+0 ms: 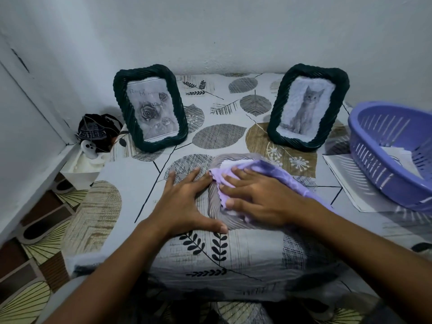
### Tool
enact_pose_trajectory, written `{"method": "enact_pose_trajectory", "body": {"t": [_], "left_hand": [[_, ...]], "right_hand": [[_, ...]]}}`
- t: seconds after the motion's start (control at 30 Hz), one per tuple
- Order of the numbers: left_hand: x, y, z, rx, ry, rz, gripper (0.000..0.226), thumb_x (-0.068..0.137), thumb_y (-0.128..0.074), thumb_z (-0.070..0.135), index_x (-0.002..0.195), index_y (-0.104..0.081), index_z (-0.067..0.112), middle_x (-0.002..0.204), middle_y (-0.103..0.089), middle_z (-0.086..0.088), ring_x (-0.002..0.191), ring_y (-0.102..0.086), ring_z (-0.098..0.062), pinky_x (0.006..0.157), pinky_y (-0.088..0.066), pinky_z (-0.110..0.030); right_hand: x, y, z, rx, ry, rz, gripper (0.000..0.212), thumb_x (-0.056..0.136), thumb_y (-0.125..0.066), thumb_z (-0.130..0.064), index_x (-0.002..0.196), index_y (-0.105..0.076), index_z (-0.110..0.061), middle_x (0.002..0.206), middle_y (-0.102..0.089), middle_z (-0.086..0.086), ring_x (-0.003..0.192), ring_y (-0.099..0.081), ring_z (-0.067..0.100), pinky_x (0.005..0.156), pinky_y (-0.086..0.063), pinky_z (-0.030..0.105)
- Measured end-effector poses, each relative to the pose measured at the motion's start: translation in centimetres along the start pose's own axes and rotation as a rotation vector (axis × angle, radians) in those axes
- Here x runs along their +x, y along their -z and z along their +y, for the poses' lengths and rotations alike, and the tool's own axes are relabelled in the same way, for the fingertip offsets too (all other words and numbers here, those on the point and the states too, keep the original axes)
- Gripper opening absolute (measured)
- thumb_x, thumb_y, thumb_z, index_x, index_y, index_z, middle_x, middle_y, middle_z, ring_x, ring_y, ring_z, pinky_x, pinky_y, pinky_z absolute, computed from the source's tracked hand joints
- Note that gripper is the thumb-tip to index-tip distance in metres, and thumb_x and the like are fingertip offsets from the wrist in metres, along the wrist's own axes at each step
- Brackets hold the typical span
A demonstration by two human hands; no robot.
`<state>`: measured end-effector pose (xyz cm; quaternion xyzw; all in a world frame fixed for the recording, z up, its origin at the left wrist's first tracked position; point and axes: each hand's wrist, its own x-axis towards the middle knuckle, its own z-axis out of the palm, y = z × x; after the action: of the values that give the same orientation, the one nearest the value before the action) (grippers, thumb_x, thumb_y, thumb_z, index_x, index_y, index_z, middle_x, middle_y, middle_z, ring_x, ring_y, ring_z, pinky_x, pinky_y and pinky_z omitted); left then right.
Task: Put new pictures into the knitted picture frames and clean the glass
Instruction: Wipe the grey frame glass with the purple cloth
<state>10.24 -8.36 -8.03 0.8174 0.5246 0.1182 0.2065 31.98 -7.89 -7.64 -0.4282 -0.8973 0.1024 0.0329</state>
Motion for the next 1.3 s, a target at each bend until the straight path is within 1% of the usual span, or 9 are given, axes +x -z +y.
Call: {"method": "enact_pose_trajectory", "body": {"t": [0.13,0.23,0.43,0.57,0.77,0.87,0.97,1.1,1.3], "left_hand": [[0.1,-0.1,-0.2,-0.002,0.002,0.02,0.138,0.028,-0.05,0.094,0.149,-0.021,0.034,0.155,-0.01,0.014,0.116,0.028,0.023,0.115,0.02,-0.037],[0.0,0.1,0.0,-0.004,0.002,0.031,0.143,0.024,-0.044,0.097,0.149,-0.02,0.035,0.145,-0.004,0.022,0.105,0.036,0.027,0.111,0.023,-0.032],[-0.1,0.2,0.2,-0.02,0.03,0.011,0.145,0.021,-0.039,0.101,0.149,-0.018,0.036,0.154,-0.006,0.015,0.122,0.025,0.009,0.108,0.024,-0.032],[-0.2,0.3,0.4,-0.018,0.018,0.017,0.142,0.024,-0.045,0.097,0.149,-0.02,0.034,0.141,-0.002,0.022,0.095,0.044,0.031,0.109,0.022,-0.032],[-0.1,0.2,0.2,-0.032,0.016,0.021,0.144,0.023,-0.042,0.099,0.15,-0.021,0.035,0.151,-0.008,0.019,0.103,0.037,0.03,0.111,0.022,-0.032],[-0.2,0.2,0.4,-0.031,0.02,0.018,0.143,0.023,-0.045,0.098,0.149,-0.022,0.035,0.156,-0.013,0.013,0.103,0.037,0.031,0.11,0.023,-0.031],[-0.3,0.4,0.6,-0.044,0.046,0.007,0.141,0.023,-0.053,0.091,0.149,-0.021,0.037,0.156,-0.012,0.014,0.114,0.031,0.021,0.108,0.024,-0.029],[-0.2,0.2,0.2,-0.053,0.025,0.025,0.144,0.02,-0.044,0.099,0.149,-0.022,0.037,0.151,-0.012,0.019,0.106,0.037,0.027,0.112,0.022,-0.033],[-0.1,0.1,0.1,-0.054,0.016,0.023,0.137,0.024,-0.052,0.094,0.147,-0.019,0.042,0.154,-0.012,0.017,0.11,0.036,0.023,0.113,0.021,-0.034]], "right_hand": [[-2.6,-0.1,-0.3,0.137,0.067,-0.033,0.064,0.091,-0.017,-0.067,0.142,-0.041,-0.035,0.154,-0.019,-0.017,0.145,-0.003,0.0,0.12,-0.009,0.029],[-3.0,0.3,-0.4,0.456,-0.024,0.001,0.051,0.092,-0.038,-0.057,0.132,-0.056,-0.03,0.15,-0.034,-0.015,0.141,-0.021,-0.004,0.115,-0.021,0.022],[-3.2,3.1,0.4,0.752,-0.193,0.471,0.029,0.087,-0.065,-0.01,0.116,-0.065,-0.009,0.108,-0.069,0.002,0.094,-0.067,0.005,0.077,-0.053,0.015],[-3.7,3.9,1.7,0.524,-0.332,0.562,0.028,0.081,-0.074,-0.016,0.109,-0.07,-0.015,0.094,-0.07,-0.003,0.085,-0.065,0.006,0.075,-0.056,0.026],[-4.0,4.0,2.2,0.364,-0.534,0.4,0.029,0.065,-0.083,-0.043,0.077,-0.069,-0.021,0.072,-0.067,-0.006,0.067,-0.062,0.011,0.057,-0.049,0.03],[-3.6,3.8,2.1,0.363,-0.566,0.352,0.028,0.064,-0.085,-0.038,0.072,-0.065,-0.02,0.068,-0.064,-0.006,0.061,-0.058,0.008,0.05,-0.039,0.022],[-3.2,4.1,2.0,0.511,-0.577,0.361,0.023,0.065,-0.087,-0.024,0.067,-0.066,-0.015,0.06,-0.064,-0.005,0.049,-0.053,-0.001,0.045,-0.037,0.016],[-2.7,4.8,1.6,0.799,-0.604,0.363,0.016,0.071,-0.082,-0.014,0.071,-0.069,-0.004,0.056,-0.064,0.0,0.041,-0.048,0.002,0.039,-0.038,0.017],[-1.6,5.4,1.6,1.372,-0.655,0.351,0.013,0.075,-0.072,-0.006,0.07,-0.061,-0.008,0.057,-0.062,0.001,0.053,-0.056,0.011,0.048,-0.046,0.02]]}}
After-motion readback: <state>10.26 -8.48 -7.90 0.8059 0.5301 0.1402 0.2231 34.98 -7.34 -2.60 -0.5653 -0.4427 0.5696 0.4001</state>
